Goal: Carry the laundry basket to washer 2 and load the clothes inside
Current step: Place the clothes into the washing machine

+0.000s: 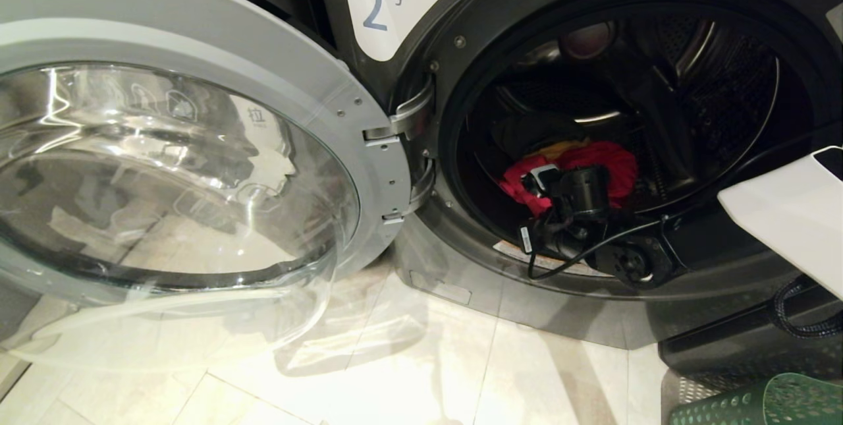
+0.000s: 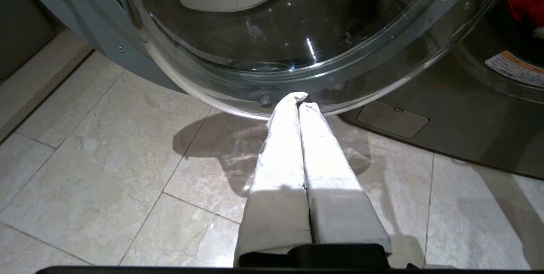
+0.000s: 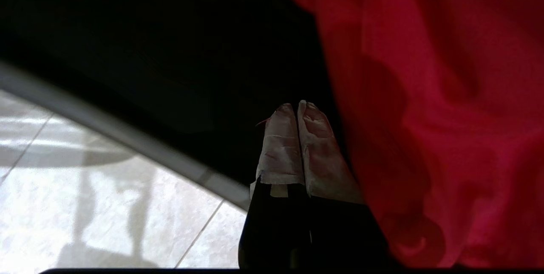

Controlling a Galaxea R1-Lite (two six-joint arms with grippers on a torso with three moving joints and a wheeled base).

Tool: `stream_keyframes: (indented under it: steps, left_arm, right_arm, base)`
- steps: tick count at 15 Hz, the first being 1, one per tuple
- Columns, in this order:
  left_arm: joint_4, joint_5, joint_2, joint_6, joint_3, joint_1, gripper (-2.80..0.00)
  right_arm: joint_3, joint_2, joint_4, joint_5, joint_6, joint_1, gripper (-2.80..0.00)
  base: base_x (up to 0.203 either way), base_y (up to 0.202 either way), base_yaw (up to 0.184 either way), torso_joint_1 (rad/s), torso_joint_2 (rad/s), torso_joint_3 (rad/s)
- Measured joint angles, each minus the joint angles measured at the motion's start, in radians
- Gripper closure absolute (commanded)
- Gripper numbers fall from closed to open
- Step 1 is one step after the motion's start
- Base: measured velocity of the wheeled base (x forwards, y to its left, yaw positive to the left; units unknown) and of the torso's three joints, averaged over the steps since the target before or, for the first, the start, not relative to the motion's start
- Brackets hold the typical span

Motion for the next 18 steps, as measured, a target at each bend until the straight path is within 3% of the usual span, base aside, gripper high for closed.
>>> stream_keyframes:
  steps: [5, 10, 13, 16, 18]
  left_arm:
    - [0.0, 0.0, 0.0, 0.0, 0.0, 0.0, 0.0]
    - [0.0, 0.0, 0.0, 0.0, 0.0, 0.0, 0.0]
    - [0.0, 0.0, 0.0, 0.0, 0.0, 0.0, 0.0]
    - [0.0, 0.0, 0.0, 0.0, 0.0, 0.0, 0.0]
    - [0.0, 0.0, 0.0, 0.0, 0.0, 0.0, 0.0]
  right_arm:
    - [-0.187, 0.093, 0.065, -0.07, -0.074, -0.091, 0.0]
    - [-0.36, 0.203, 0.061, -0.196, -0.118, -0.133, 0.0]
    - [-0.479, 0.274, 0.055, -0.298, -0.168, -0.147, 0.0]
    - [-0.612, 0.352, 0.042, -0.451, -0.215, -0.154, 0.0]
    - [-0.668, 0.393, -0.033, -0.497, -0.246, -0.155, 0.0]
  base:
    - [0.0, 0.0, 0.0, 0.0, 0.0, 0.0]
    - [0.0, 0.0, 0.0, 0.0, 0.0, 0.0]
    - [0.0, 0.0, 0.0, 0.0, 0.0, 0.0]
    - [0.0, 0.0, 0.0, 0.0, 0.0, 0.0]
    - [0.0, 0.0, 0.0, 0.0, 0.0, 0.0]
